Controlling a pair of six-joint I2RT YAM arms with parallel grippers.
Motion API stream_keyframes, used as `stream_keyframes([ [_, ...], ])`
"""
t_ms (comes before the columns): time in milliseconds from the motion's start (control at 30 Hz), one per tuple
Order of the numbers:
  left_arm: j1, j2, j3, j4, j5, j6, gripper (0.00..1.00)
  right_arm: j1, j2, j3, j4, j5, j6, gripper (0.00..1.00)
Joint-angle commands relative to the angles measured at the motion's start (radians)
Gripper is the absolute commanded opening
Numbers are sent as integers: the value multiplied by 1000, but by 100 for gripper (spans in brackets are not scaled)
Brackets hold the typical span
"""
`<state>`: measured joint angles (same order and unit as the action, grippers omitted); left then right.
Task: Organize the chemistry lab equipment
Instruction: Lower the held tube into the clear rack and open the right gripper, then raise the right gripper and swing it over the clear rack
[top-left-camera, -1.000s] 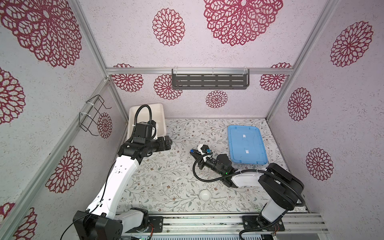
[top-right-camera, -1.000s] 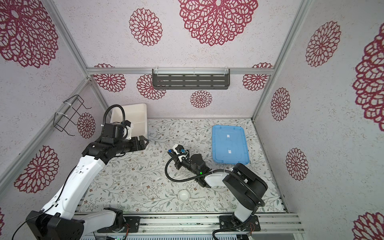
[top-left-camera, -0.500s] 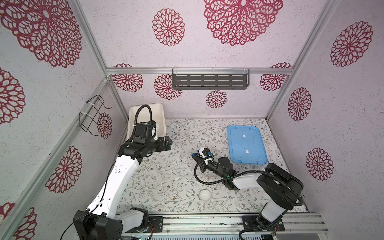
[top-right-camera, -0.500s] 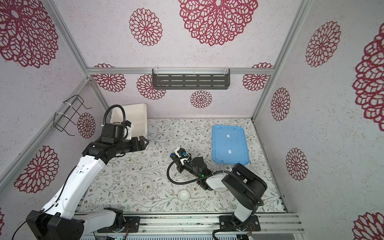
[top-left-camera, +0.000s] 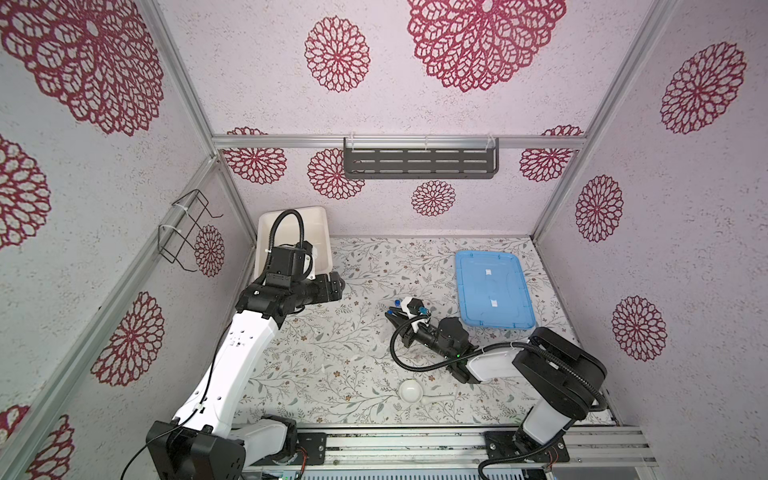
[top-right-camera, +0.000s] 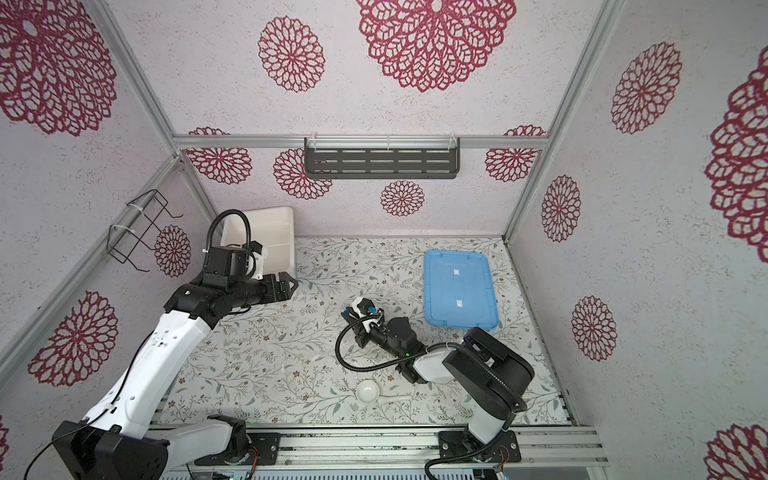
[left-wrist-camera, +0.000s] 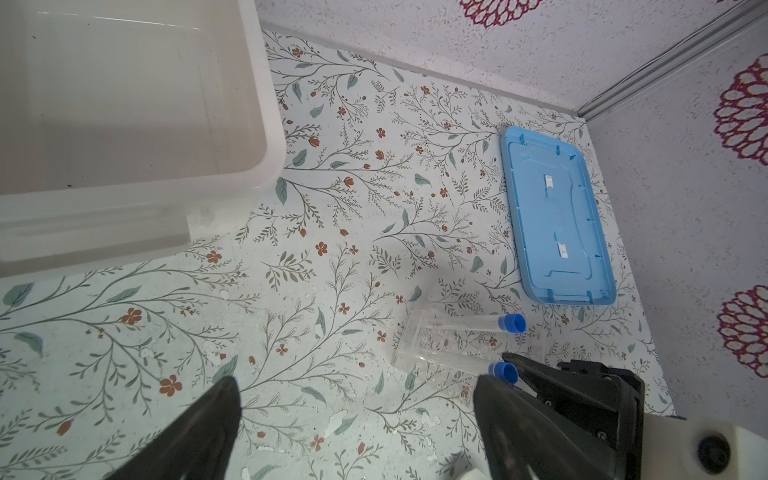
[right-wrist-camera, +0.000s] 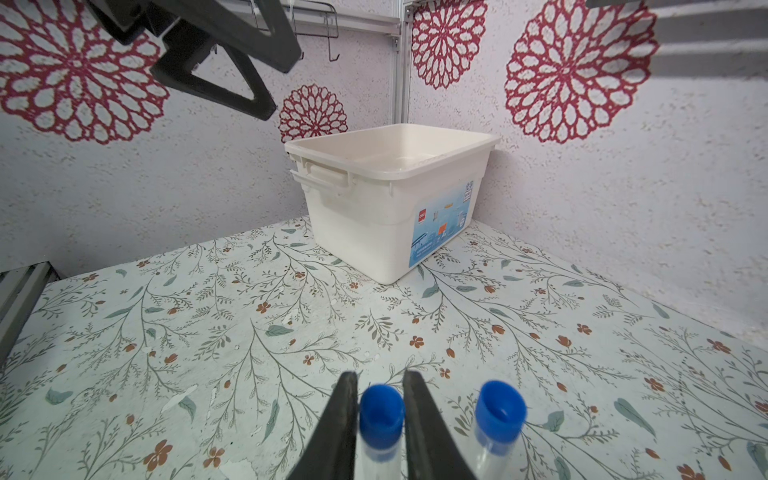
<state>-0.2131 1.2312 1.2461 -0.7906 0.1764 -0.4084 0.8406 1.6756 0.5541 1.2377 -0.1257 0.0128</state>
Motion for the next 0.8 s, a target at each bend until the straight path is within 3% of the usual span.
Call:
stream_keyframes([
  [0, 9, -4, -5, 18, 15, -6, 91, -2, -13, -11, 65, 13, 25, 24],
  [567, 10, -9, -13, 27, 25, -17, 91, -3, -122, 13, 29, -29, 40, 41],
  [700, 9, -12, -14, 39, 63, -26, 91, -10, -218, 54, -130, -2, 39, 45],
  [767, 9, -11, -14, 49, 98, -33, 91, -12, -275, 99, -291, 9, 43, 48],
])
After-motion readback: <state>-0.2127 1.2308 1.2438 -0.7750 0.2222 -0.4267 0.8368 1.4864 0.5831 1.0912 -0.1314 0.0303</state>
